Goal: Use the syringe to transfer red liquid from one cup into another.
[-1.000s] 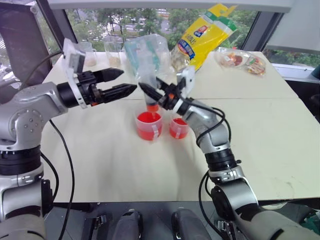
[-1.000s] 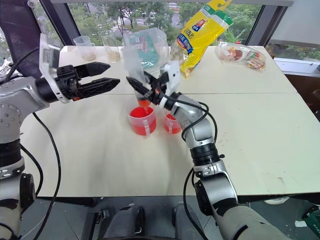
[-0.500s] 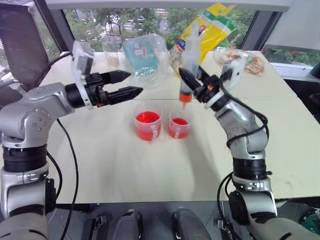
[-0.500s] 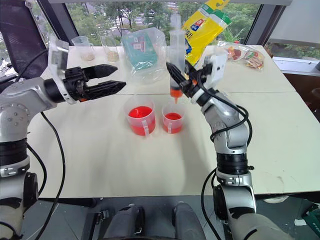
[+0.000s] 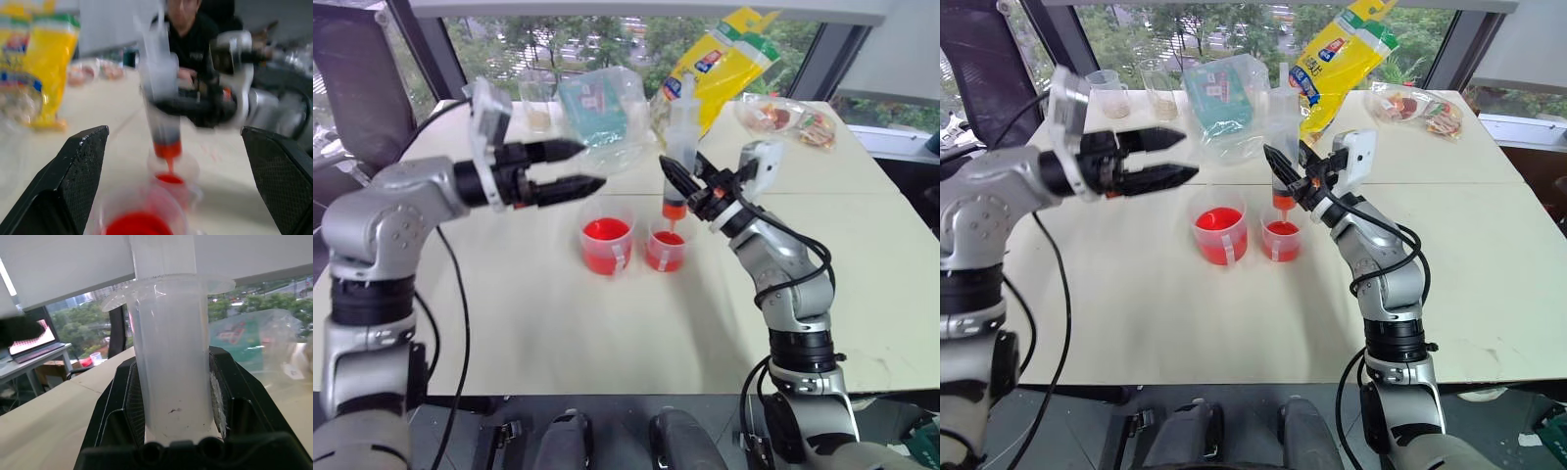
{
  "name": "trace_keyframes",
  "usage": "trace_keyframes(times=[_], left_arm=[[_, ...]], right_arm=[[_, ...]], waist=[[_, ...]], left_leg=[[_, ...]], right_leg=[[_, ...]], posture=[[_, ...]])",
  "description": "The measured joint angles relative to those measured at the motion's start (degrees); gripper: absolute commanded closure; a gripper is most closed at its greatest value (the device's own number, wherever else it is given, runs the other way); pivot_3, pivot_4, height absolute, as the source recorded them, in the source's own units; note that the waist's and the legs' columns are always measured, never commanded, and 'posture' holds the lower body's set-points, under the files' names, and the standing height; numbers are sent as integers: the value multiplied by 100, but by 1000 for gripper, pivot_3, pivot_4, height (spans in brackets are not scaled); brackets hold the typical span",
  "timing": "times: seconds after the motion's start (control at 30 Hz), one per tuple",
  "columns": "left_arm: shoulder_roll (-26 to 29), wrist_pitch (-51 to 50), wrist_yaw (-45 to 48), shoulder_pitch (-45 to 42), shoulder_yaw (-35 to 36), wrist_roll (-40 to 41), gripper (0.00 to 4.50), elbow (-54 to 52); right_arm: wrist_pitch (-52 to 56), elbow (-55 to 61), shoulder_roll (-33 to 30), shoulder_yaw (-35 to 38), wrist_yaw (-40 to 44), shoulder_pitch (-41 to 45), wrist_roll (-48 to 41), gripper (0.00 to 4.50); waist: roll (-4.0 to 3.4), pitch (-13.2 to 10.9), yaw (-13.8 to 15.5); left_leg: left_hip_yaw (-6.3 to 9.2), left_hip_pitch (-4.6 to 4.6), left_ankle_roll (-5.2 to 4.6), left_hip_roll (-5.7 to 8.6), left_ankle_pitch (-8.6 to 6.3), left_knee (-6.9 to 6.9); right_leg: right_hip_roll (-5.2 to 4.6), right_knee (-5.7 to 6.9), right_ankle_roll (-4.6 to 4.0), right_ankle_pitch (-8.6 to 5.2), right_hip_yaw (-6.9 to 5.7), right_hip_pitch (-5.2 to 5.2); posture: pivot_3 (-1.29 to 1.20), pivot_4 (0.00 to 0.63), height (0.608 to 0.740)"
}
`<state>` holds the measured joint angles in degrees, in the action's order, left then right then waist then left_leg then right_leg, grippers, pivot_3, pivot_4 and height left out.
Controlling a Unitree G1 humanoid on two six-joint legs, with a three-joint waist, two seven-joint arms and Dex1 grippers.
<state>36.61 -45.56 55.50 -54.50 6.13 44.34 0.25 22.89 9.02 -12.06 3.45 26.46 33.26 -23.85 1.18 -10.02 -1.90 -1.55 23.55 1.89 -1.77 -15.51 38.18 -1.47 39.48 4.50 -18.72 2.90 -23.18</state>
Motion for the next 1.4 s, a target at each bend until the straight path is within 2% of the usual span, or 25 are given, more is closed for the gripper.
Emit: trace_keyframes(times=[0.13,0.37,0.63,1.33,1.4], left_arm=[[-426,318,221,-708,-166,-162,48,596],[-1118,888,634,-1313,-558,-739,48,1907],[-1476,1348,1071,-1682,-662,-1140,48,2762],[-1845,1524,1370,-1840,-696,-1556,48,3108],[-1848,1565,1366,-1841,-696,-1567,570,3125]], right_arm=[[-15,9,-25,-79,48,-15,7,3135],[-68,7,-38,-105,80,-26,22,3135],[-73,12,-35,-188,90,-59,44,3135],[-74,49,-41,-225,85,-164,52,3135],[-74,49,-41,-231,86,-164,54,3135]], waist=[[0,0,-20],[-1,0,-62],[-1,0,-51],[-1,0,-56],[-1,0,-58]], left_leg=[[-4,0,-4,1,-2,-3],[-4,0,-3,-2,-2,-5],[-5,2,-3,-1,-1,-5],[-5,3,-3,-2,-2,-5],[-4,3,-3,-2,-1,-5]], right_leg=[[1,-6,1,-1,0,-1],[5,-6,1,-1,2,-6],[5,-7,1,-1,3,-6],[5,-6,1,-1,3,-6],[5,-6,1,-1,3,-7]], posture=[[0,150,740],[0,150,740],[0,150,740],[0,150,740],[0,150,740]])
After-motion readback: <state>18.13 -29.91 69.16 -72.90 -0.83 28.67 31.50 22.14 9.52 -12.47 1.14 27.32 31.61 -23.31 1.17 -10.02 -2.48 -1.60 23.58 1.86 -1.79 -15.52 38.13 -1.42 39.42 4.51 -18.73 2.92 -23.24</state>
